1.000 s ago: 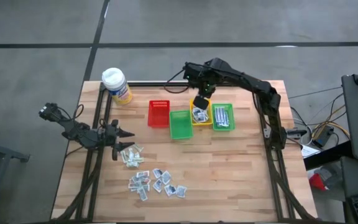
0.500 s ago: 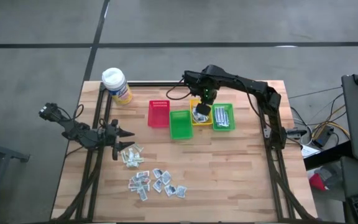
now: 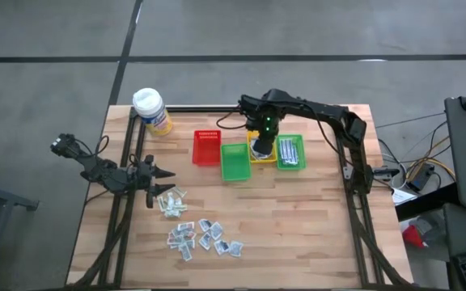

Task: Pick & Place First Aid Supplies
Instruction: Put the alcohol pad into the yellow basket

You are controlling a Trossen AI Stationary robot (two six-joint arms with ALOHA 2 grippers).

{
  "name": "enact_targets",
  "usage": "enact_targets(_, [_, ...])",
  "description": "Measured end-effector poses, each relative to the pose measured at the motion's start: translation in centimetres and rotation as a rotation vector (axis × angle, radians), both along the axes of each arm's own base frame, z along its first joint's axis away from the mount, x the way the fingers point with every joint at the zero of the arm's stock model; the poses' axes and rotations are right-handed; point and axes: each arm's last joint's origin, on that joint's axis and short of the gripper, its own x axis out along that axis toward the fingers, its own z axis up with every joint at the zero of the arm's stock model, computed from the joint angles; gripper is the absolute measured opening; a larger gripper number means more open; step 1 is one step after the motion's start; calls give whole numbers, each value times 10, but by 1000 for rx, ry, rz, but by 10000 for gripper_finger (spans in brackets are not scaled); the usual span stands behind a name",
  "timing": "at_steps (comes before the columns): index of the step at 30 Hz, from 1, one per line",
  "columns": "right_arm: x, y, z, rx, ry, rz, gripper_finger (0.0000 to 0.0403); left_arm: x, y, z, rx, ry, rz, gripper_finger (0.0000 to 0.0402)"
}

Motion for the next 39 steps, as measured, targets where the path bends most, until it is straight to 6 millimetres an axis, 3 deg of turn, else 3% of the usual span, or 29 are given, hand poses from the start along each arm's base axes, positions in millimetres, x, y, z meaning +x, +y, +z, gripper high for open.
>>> enact_targets(9, [-4,-12,-18,75,-67,12,8,0,0,0,0,-1,1,197])
enact_targets(26, [0,-16,-24,45,-119,79,10,0,0,0,2,-1,5,197])
enact_targets(39, [-4,-14,-29,54,-82,75,70,0,0,0,1,-1,4,197])
